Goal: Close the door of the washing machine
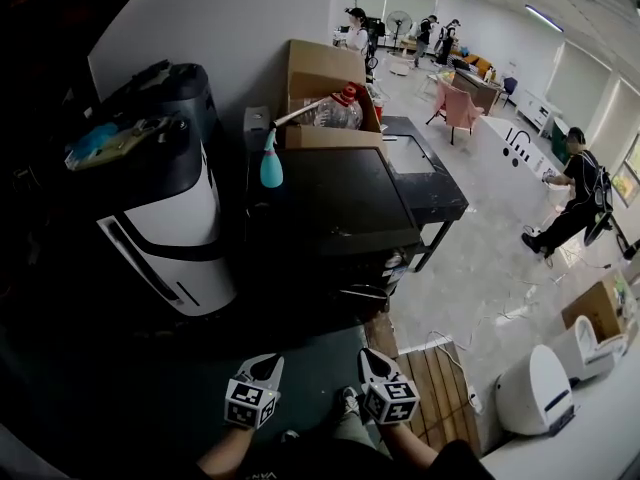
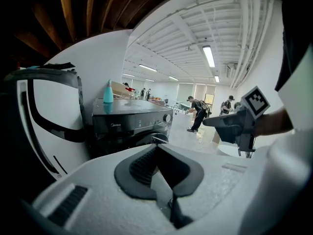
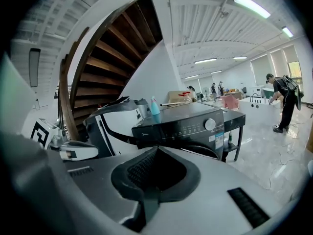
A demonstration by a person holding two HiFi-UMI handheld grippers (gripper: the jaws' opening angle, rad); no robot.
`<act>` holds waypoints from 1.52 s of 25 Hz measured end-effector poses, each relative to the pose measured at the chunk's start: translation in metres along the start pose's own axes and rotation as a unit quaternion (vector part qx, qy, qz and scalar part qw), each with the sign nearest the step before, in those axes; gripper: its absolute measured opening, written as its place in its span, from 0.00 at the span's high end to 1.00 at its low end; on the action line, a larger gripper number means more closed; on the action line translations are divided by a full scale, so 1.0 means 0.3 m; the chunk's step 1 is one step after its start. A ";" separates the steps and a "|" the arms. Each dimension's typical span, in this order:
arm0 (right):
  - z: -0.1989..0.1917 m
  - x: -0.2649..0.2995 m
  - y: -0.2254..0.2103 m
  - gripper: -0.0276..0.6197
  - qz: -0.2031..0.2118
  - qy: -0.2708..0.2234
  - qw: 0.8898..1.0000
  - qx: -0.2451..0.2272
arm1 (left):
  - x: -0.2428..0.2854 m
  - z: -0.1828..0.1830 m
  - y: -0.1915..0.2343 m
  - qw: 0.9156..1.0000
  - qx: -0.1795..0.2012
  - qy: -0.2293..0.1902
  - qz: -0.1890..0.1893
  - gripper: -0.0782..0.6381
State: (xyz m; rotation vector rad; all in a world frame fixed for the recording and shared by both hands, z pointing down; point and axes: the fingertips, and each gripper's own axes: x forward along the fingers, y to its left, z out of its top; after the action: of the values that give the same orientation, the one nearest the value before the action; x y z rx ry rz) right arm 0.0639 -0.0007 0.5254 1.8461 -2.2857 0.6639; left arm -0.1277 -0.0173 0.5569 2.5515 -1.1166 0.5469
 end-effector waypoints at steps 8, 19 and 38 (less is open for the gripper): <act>0.002 -0.077 0.145 0.96 0.010 -0.027 1.000 -0.009 | -0.197 -0.014 0.049 1.000 -0.004 -0.020 0.012 0.88; -0.050 -0.153 0.266 0.96 0.027 -0.018 0.999 -0.019 | -0.330 0.022 0.061 0.997 0.006 -0.075 0.012 0.88; -0.095 -0.220 0.277 0.96 0.005 -0.001 1.000 -0.009 | -0.361 -0.025 -0.012 0.997 0.007 -0.065 -0.029 0.88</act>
State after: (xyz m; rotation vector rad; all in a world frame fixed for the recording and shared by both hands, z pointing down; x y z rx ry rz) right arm -0.0043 0.0832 0.5054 1.8306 -2.2954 0.6391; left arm -0.1944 0.0567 0.5139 2.6548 -1.0805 0.3790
